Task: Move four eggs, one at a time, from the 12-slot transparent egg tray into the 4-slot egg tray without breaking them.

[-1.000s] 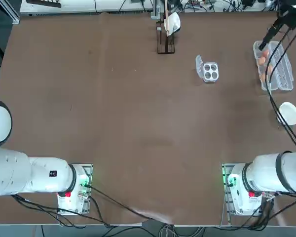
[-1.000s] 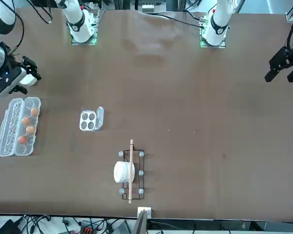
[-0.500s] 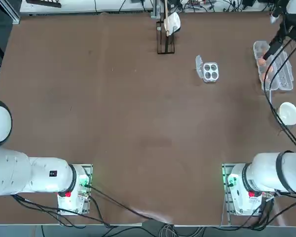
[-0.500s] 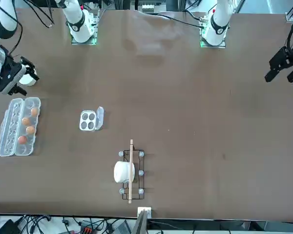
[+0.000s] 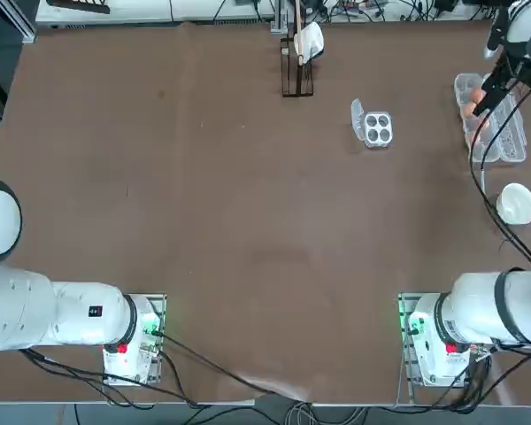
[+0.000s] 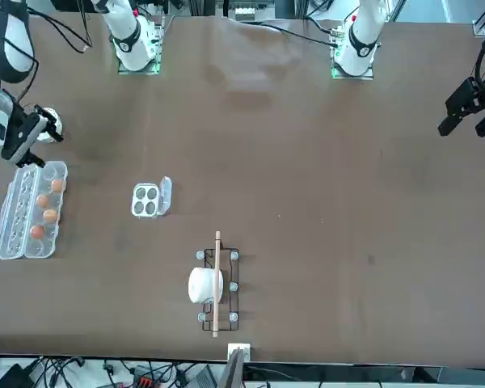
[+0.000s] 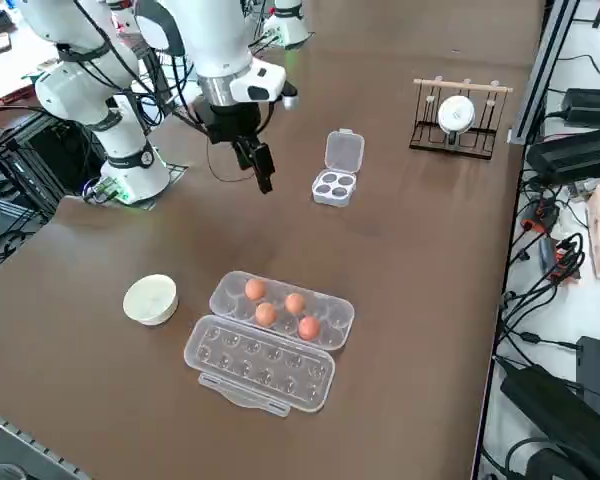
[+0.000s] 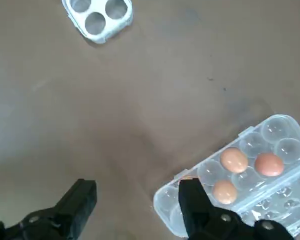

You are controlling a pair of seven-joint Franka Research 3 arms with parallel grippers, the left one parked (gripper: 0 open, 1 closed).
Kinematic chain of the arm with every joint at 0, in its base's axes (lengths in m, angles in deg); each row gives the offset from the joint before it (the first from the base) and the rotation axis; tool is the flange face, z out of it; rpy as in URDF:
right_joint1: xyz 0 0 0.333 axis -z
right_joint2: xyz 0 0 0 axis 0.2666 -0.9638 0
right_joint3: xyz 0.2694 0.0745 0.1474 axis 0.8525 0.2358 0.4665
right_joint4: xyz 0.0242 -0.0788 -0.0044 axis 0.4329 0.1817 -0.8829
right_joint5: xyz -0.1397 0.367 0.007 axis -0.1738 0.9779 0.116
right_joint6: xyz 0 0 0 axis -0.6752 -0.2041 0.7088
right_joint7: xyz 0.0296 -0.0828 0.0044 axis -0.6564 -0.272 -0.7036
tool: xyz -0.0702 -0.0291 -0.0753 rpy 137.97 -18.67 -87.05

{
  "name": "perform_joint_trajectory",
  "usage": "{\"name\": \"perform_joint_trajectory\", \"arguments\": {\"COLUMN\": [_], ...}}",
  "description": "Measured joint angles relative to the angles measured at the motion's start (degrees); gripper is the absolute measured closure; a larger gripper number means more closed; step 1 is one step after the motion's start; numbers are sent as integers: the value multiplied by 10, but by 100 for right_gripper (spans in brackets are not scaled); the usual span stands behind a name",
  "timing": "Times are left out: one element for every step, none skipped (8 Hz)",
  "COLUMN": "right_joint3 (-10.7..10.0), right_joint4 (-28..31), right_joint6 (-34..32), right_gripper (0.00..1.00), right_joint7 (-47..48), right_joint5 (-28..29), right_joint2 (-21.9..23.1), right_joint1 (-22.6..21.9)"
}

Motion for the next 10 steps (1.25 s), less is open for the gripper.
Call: {"name": "perform_joint_trajectory", "arguments": {"right_joint3": [0, 0, 0, 0, 0, 0, 0, 0, -1, -1], "right_joint4": [10, 17, 22, 24, 26, 27, 28, 28, 28, 27], "right_joint6": [16, 25, 31, 39, 52, 68, 88, 116, 144, 168], "right_gripper": [0, 0, 0, 0, 0, 0, 0, 0, 0, 0], "right_joint7": [0, -4, -7, -10, -17, -29, -43, -65, -89, -112], "right_joint5": [-14, -38, -65, -79, -83, -85, -88, -89, -89, -89], "right_joint2": [-2, -2, -3, -7, -16, -29, -44, -62, -81, -98], "right_joint1": [0, 0, 0, 2, 6, 13, 21, 33, 44, 55]}}
